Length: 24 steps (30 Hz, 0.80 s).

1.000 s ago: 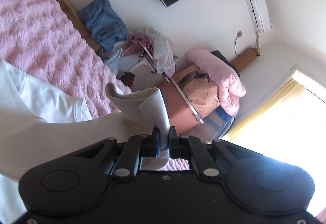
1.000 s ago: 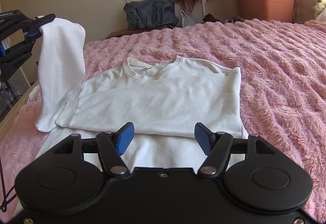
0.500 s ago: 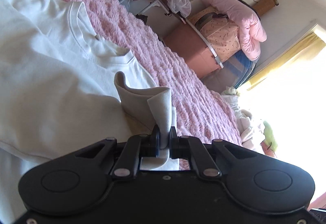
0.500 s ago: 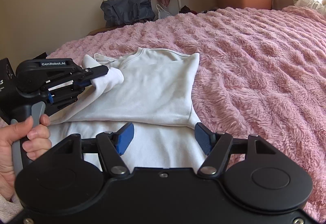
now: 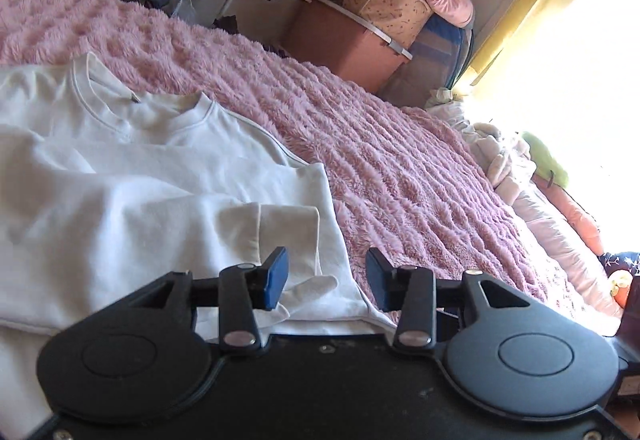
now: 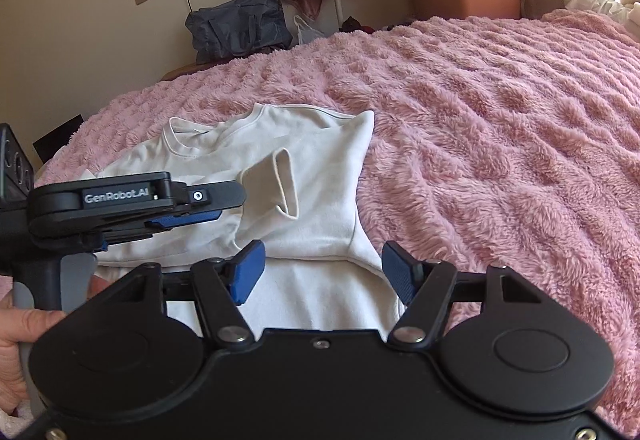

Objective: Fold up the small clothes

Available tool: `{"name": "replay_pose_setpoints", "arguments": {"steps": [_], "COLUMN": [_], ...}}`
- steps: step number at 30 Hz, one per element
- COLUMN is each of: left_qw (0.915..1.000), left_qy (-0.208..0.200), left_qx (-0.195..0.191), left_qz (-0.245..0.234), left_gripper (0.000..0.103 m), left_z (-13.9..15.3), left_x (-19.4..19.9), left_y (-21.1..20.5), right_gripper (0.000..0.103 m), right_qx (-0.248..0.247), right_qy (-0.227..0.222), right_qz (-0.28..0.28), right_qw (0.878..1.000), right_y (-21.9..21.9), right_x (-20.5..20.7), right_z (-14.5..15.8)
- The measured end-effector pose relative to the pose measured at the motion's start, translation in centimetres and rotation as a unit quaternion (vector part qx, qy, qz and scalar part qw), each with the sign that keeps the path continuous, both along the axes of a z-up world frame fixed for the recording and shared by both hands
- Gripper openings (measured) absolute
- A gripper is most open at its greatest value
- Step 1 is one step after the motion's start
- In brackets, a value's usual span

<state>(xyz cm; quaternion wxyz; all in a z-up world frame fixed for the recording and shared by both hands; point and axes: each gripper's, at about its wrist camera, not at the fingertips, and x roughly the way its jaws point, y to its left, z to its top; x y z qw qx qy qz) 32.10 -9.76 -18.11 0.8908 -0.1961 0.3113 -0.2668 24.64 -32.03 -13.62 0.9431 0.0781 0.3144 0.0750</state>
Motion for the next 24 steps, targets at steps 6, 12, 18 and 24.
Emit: {"name": "replay_pose_setpoints", "arguments": {"steps": [6, 12, 18, 24], "left_qw": [0.9939, 0.9802, 0.9747, 0.9741], "left_qy": [-0.007, 0.027, 0.048, 0.06], "left_qx": [0.062, 0.08, 0.074, 0.079], "left_qz": [0.091, 0.179, 0.205, 0.203], "left_gripper": [0.047, 0.048, 0.048, 0.048], "left_z": [2.3, 1.3, -0.1, -1.3], "left_x": [-1.6, -1.8, -2.3, -1.5], "left_y": [8.9, 16.8, 19.7, 19.7], "right_gripper": [0.065, 0.039, 0.039, 0.003], "right_qx": [0.001, -0.003, -0.015, -0.004], "right_qy": [-0.029, 0.005, 0.028, 0.059], "right_qz": [0.063, 0.089, 0.053, 0.062], "right_qw": [0.998, 0.996, 0.998, 0.996], "right_y": [1.7, 3.3, 4.1, 4.8], "right_x": [4.7, 9.9, 12.1, 13.4], "right_z": [0.8, -0.2, -1.2, -2.1]}}
